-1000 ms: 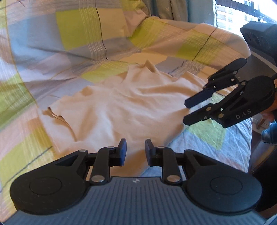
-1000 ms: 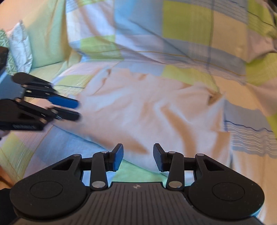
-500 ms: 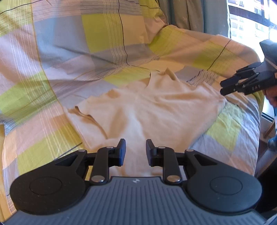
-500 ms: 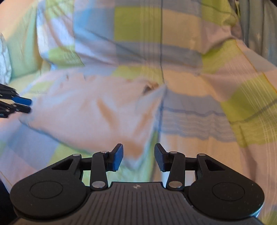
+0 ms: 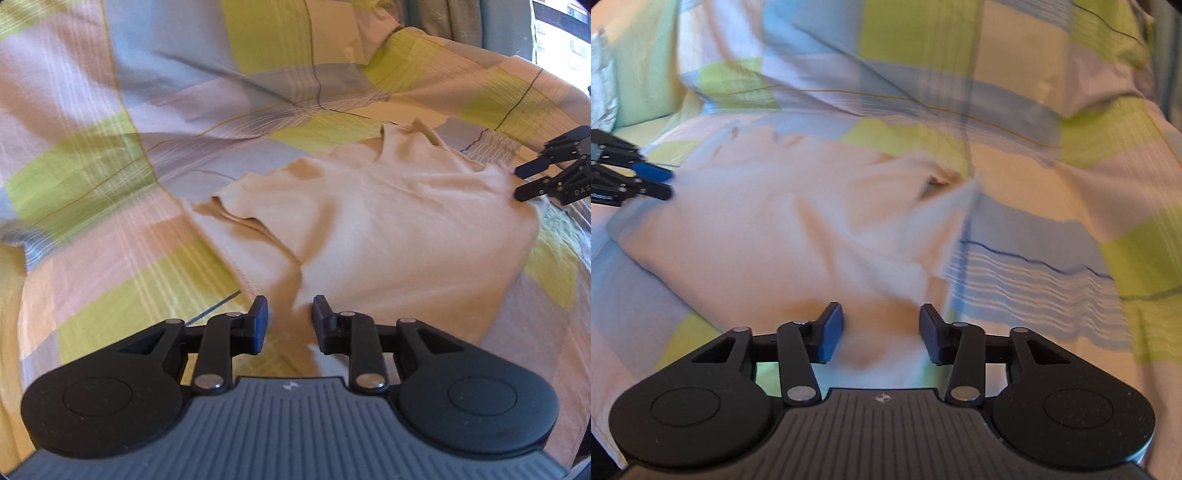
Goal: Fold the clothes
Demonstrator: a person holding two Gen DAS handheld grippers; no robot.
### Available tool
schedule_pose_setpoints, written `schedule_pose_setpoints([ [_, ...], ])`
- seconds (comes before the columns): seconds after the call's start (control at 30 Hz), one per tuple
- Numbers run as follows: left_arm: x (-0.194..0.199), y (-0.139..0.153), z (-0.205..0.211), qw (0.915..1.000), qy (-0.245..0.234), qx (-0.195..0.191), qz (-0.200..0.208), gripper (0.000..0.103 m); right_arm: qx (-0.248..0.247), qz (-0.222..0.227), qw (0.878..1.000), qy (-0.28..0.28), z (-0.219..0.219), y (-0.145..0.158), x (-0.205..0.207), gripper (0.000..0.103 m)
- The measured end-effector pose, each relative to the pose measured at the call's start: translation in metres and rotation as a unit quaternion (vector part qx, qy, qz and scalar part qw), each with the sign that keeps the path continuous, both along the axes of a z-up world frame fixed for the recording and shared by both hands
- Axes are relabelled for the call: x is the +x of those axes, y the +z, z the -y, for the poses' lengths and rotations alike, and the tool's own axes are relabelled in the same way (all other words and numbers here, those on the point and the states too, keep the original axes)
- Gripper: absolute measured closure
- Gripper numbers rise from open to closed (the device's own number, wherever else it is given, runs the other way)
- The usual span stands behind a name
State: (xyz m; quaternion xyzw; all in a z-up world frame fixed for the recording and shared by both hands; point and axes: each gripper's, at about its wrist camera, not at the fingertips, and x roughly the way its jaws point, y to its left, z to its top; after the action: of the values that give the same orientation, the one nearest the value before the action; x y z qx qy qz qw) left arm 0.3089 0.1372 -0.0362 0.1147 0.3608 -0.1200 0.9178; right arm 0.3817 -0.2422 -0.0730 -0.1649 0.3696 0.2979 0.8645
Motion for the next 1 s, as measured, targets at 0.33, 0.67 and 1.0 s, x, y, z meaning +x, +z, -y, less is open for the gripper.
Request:
schedule_pose_setpoints([
  [0.33,-0.035,0.022,-0.032,0.9991,0.017,0.01,0.038,0.08,-0.033,0.084,0.988,0.127,-0.081,0.036,-0.094,0.055],
  [0.67,-0.052,0.012,-0.059,0.9975,-0.007,0.041,0.058,0.08,-0.093,0.135,0.952,0.259,-0.215,0.006,-0.162,0.054],
  [1.0,-0.062,0.004,-0.086,0.9973,0.012,0.036,0.062,0.076,-0.201,0.251,0.901,0.291,-0.281,-0.029,-0.186,0.068],
])
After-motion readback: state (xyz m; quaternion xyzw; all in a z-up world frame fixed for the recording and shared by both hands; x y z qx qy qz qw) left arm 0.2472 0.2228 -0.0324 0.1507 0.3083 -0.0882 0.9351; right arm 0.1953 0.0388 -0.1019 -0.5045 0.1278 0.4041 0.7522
